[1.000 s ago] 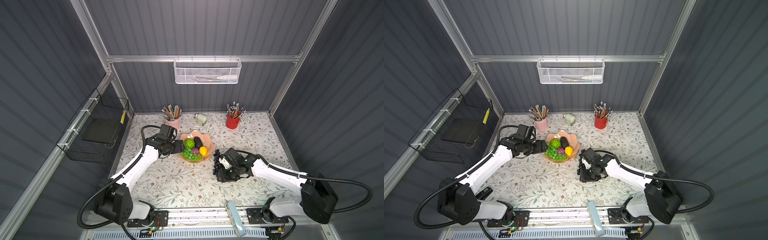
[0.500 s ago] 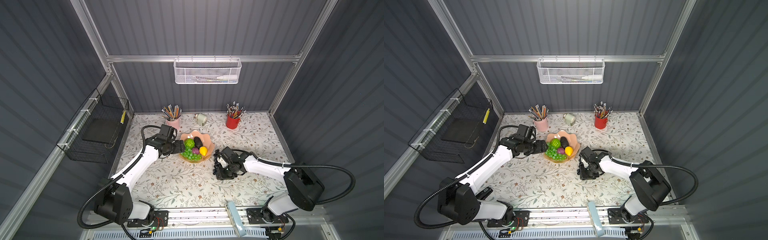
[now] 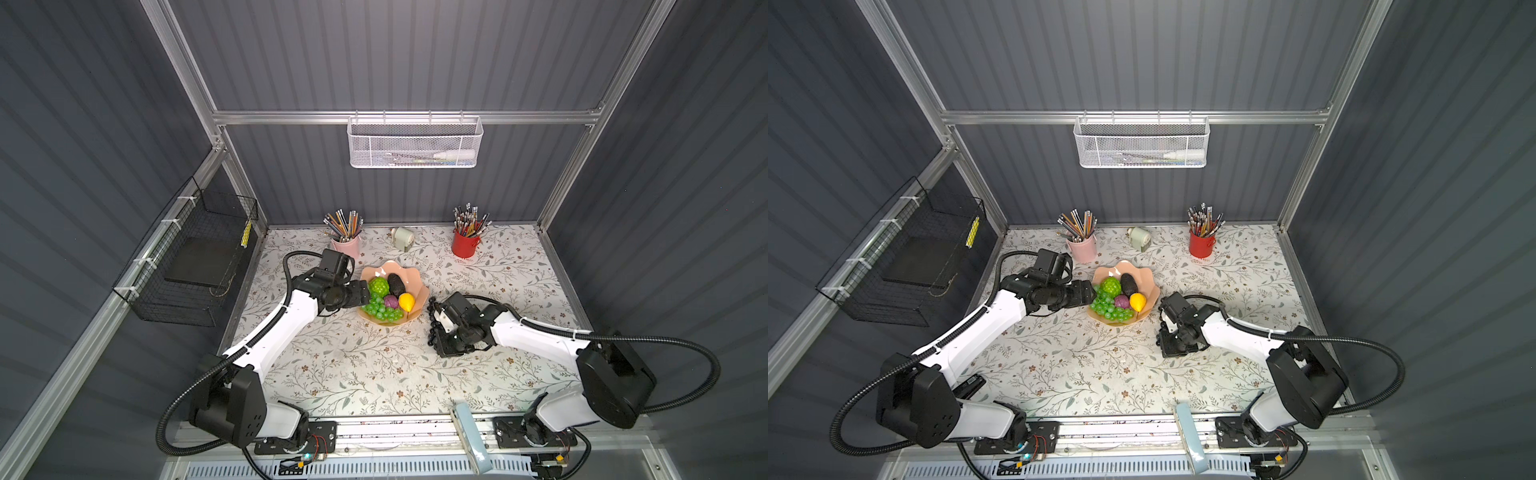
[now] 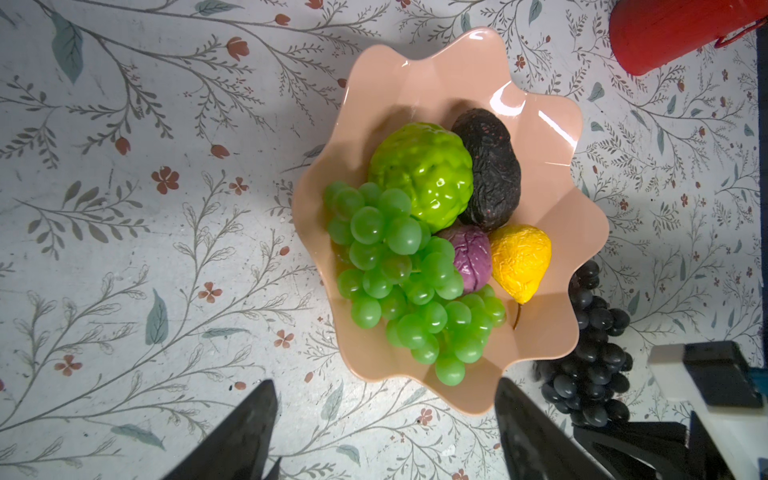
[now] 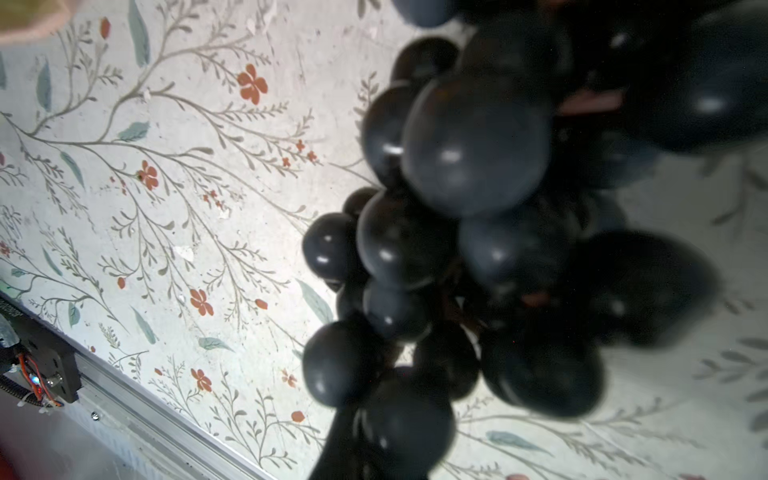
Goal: Place and organize the fake fruits in the fruit bowl
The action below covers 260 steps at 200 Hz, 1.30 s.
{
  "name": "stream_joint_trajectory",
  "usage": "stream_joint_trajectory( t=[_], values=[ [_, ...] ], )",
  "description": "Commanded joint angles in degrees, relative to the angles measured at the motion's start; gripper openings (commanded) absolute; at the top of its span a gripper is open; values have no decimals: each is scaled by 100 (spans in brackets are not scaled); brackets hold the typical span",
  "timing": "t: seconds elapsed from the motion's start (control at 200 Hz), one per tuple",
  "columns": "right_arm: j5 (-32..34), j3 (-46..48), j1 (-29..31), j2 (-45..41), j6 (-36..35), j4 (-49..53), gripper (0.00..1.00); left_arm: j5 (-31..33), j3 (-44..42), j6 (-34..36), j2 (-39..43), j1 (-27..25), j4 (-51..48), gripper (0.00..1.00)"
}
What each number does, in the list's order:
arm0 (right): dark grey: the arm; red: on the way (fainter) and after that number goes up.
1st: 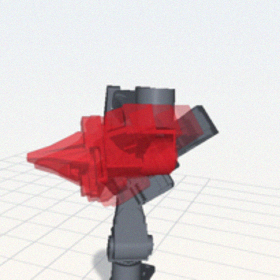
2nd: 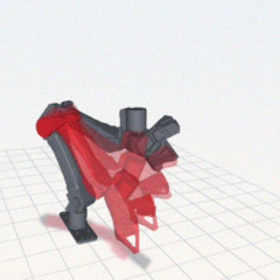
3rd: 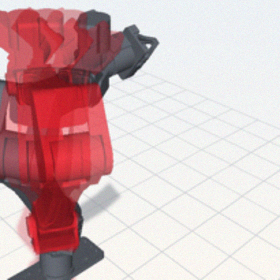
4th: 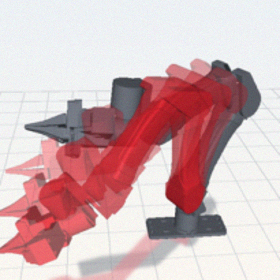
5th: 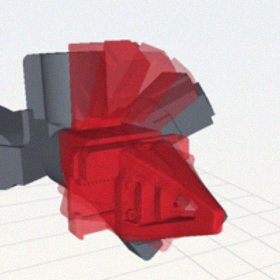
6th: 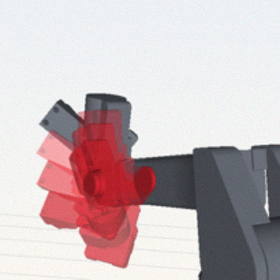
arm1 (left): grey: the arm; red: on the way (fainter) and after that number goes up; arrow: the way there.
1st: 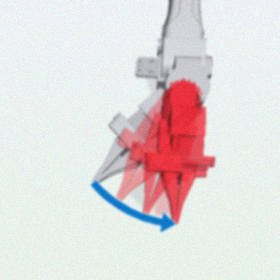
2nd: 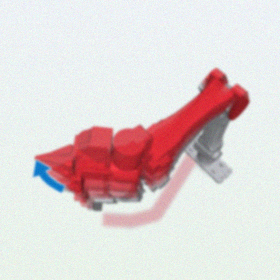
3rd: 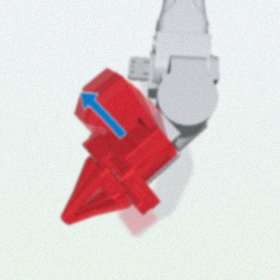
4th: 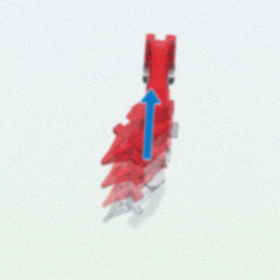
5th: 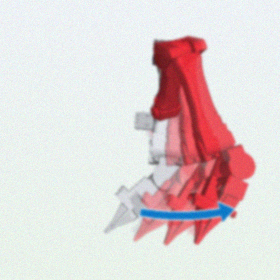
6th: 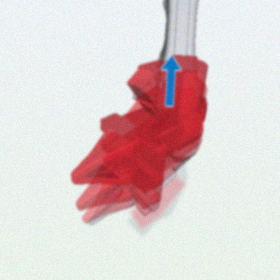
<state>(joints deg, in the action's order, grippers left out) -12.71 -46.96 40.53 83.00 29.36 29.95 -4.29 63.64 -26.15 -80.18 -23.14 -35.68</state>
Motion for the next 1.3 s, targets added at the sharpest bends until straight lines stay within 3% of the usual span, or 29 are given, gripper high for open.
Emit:
stream_joint_trajectory(
  t=[0.0, 0.215, 0.51, 0.83, 1.296],
  values=[
    [279, -227, -27, -317, -186, 538, 0, -71, 41, -62, -48, 49, 25, 83],
    [749, -1260, -23, -687, -664, 1612, 0, -98, 75, -93, -55, 46, 35, 83],
    [1164, -3252, -28, -554, -1378, 2823, 0, -15, 127, -109, 84, 46, -69, 83],
    [421, -4659, -28, 100, -1706, 3161, 0, 85, 151, -121, 231, 46, -167, 83],
    [-593, -4967, 54, 767, -1471, 2527, 0, 323, 138, -140, 363, 46, -202, 83]
  ],
)
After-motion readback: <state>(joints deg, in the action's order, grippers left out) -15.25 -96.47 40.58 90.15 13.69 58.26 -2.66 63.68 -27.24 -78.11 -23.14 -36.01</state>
